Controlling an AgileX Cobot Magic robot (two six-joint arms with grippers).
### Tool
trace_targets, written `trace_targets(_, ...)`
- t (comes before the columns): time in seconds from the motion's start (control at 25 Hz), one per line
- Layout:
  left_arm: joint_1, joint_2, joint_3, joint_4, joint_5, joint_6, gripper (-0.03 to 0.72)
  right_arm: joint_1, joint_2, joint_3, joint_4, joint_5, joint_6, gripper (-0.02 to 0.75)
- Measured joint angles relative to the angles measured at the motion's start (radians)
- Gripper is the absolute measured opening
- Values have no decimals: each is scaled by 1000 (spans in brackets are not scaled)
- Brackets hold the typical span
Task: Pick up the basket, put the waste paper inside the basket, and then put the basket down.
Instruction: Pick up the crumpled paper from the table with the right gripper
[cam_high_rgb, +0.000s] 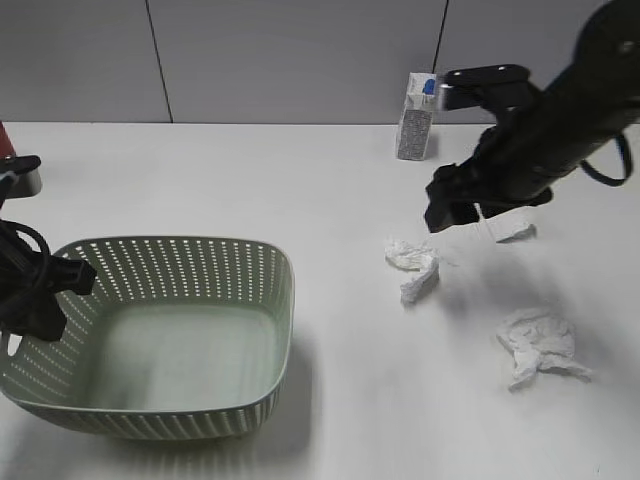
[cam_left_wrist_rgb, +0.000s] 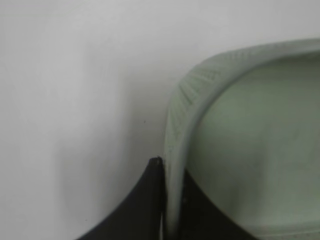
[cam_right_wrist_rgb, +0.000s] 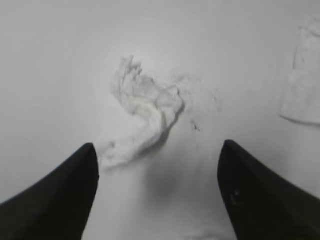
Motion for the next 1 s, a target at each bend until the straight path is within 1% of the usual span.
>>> trace_targets(0.2, 0, 0, 0, 0, -2, 0, 3, 42, 223, -142, -25, -5, 68, 590)
trace_targets(0.48, 0, 0, 0, 0, -15, 0, 3, 44, 355, -175, -41, -26, 81, 589)
trace_targets(0.56, 0, 0, 0, 0, -20, 0, 3, 44, 360, -180, -45, -32, 81, 562)
trace_targets(0.64, 0, 0, 0, 0, -23, 0, 3, 44, 362, -181, -50, -36, 81, 483)
trace_targets(0.68, 0, 0, 0, 0, -23, 0, 3, 44, 362, -181, -52, -35, 81, 410)
trace_targets(0.72, 0, 0, 0, 0, -23, 0, 3, 44, 362, -181, -52, -31, 81, 299)
trace_targets(0.76, 0, 0, 0, 0, -23, 0, 3, 44, 359, -181, -53, -24, 81, 209)
trace_targets(0.84, 0, 0, 0, 0, -23, 0, 3, 47, 342, -179, -49, -13, 82, 59)
trace_targets(0.92, 0, 0, 0, 0, -23, 0, 3, 50, 299, -178, -40, -7, 82, 25)
trace_targets(1.0, 0, 0, 0, 0, -23, 0, 3, 65, 228, -178, -27, -6, 66, 24)
